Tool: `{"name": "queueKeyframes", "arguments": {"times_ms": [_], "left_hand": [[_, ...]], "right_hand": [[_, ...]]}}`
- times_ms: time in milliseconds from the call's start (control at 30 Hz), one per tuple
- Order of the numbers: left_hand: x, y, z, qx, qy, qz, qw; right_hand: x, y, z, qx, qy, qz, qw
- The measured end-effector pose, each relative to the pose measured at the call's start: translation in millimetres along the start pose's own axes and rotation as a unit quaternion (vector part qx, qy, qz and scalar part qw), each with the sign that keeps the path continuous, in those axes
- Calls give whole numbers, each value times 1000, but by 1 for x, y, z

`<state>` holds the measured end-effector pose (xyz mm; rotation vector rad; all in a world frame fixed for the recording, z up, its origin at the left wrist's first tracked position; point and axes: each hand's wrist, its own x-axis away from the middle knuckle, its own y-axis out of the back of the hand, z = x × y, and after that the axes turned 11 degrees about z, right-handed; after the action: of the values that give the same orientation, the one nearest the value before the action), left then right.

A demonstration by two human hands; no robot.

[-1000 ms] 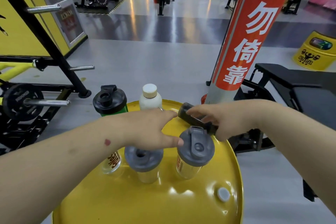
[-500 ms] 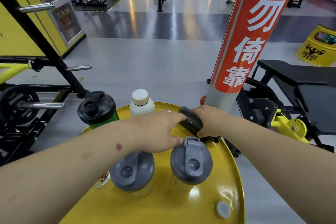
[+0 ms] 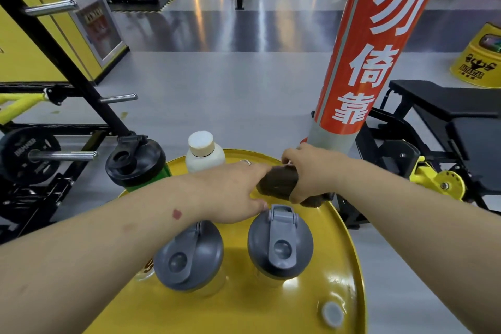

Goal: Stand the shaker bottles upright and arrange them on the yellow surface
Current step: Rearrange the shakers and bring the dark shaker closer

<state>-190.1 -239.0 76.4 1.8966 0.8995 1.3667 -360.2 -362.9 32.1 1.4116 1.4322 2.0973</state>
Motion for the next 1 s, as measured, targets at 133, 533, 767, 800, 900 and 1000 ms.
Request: {"name": "queueKeyframes", "arguments": {"times_ms": [133, 533, 767, 800, 900, 1000], "left_hand": [[-2, 0, -1, 4, 10, -2, 1000], [27, 4, 3, 34, -4, -74, 997], [38, 22, 19, 44, 15, -194, 980], [36, 21, 19, 42, 17, -194, 980], [22, 14, 16, 51, 21, -152, 987], [2, 6, 12, 38, 36, -118, 992]], "right_hand": [[9, 28, 11, 21, 26, 20, 999], [-9, 38, 50, 62, 107, -70, 990], [-4, 27, 39, -13, 158, -42, 986], [-3, 28, 36, -34, 155, -30, 987], [1, 29, 29, -87, 152, -1, 985], [1, 29, 24, -94, 144, -4, 985]]}}
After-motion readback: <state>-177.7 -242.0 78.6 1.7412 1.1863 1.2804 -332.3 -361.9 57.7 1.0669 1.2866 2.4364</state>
